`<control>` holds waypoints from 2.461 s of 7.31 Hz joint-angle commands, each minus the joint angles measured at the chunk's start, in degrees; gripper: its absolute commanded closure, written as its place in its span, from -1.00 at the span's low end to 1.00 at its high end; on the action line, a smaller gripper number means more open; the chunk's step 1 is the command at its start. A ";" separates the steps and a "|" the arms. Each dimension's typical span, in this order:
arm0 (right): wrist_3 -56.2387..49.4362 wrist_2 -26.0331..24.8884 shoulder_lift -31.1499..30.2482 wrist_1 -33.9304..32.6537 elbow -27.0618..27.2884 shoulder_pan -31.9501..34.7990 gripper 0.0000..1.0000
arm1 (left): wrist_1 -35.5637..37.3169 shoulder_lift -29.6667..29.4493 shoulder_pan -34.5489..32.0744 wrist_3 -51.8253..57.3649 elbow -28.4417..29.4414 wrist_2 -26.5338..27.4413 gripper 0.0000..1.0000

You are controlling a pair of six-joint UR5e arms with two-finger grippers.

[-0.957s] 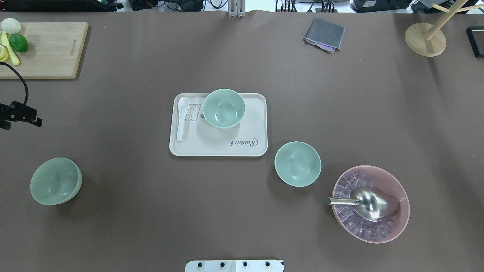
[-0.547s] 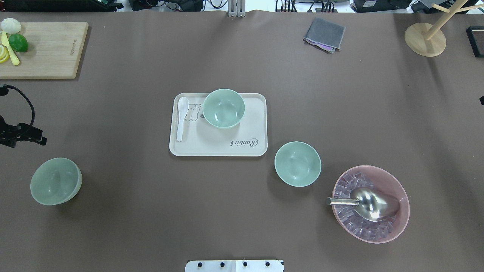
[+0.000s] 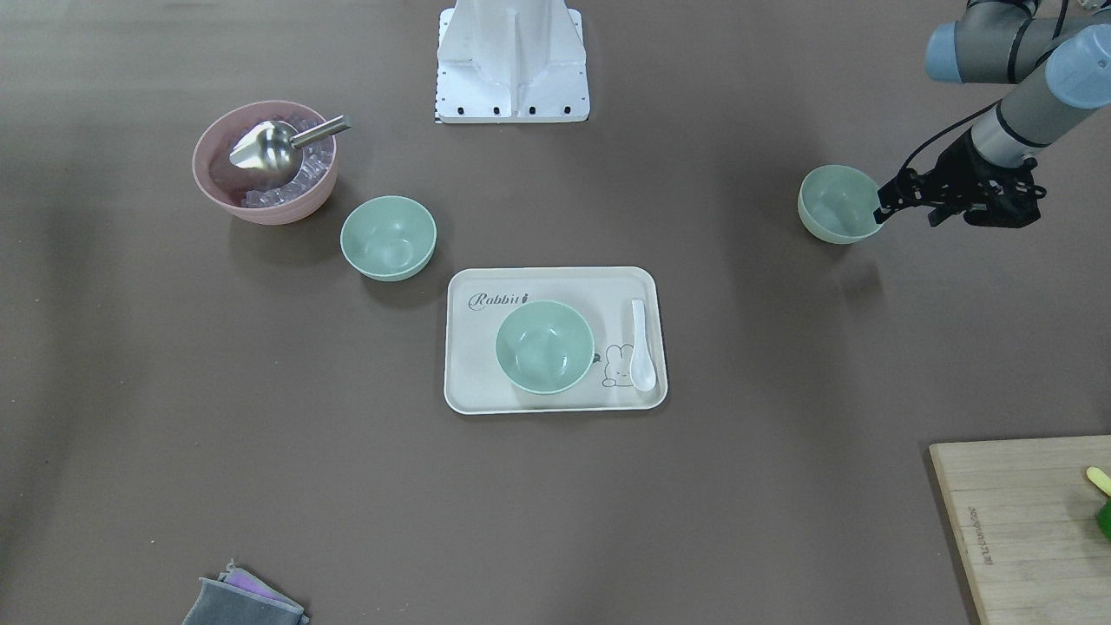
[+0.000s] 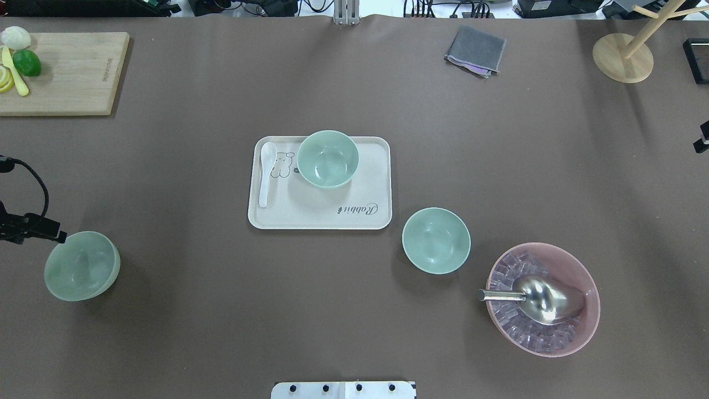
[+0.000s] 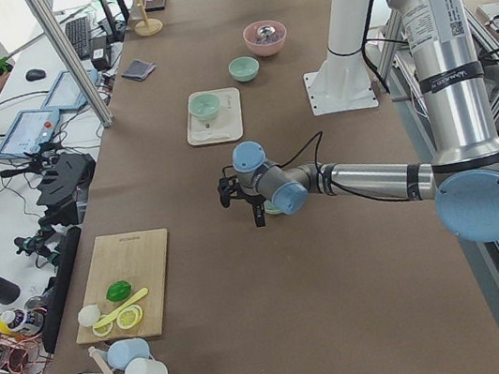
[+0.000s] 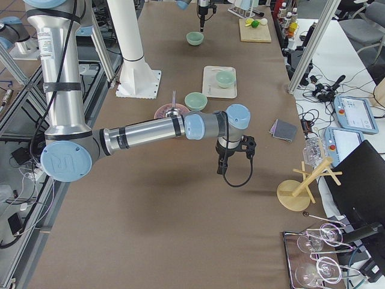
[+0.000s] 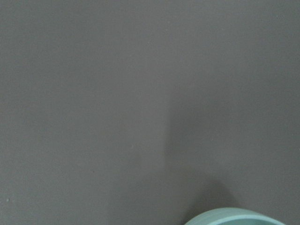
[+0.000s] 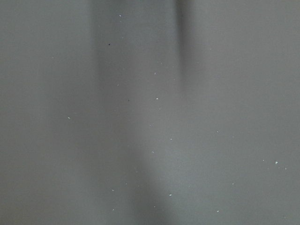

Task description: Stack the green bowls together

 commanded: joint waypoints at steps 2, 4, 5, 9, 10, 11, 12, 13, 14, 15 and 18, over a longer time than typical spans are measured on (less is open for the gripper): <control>0.36 0.00 0.40 0.00 0.00 -0.35 -1.00 | -0.84 0.74 1.71 -0.09 -0.25 -0.05 -0.13; 0.36 -0.09 0.40 0.00 0.00 -0.53 -1.00 | -0.84 0.74 2.24 -0.17 -0.25 -0.05 0.08; 0.36 -0.09 0.40 0.00 -0.08 -0.53 -1.00 | -0.84 0.74 2.41 -0.18 -0.33 -0.05 0.12; 0.36 -0.18 0.40 0.00 -0.17 -0.70 -1.00 | -0.84 0.74 3.47 -0.18 -0.51 -0.13 0.43; 0.36 -0.18 0.40 0.00 -0.17 -0.70 -1.00 | -0.84 0.74 3.56 0.00 -0.51 -0.13 0.57; 0.36 -0.18 0.40 0.00 -0.17 -0.70 -1.00 | -0.84 0.74 3.65 0.09 -0.77 -0.22 0.65; 0.36 -0.18 0.40 0.00 -0.17 -0.70 -1.00 | -0.84 0.74 3.65 0.09 -0.77 -0.22 0.69; 0.36 -0.18 0.40 0.00 -0.17 -0.70 -1.00 | -0.84 0.91 3.65 0.09 -0.77 -0.22 0.77; 0.36 -0.18 0.40 0.00 -0.17 -0.70 -1.00 | -0.84 1.00 3.65 0.09 -0.95 -0.48 0.88; 0.36 -0.26 0.58 0.00 -0.26 -0.79 -1.00 | -0.84 1.09 3.47 0.09 -1.73 -0.75 1.00; 0.36 -0.27 2.77 -0.52 -0.79 -1.31 -1.00 | -0.40 2.85 1.37 0.00 -6.12 -4.43 1.00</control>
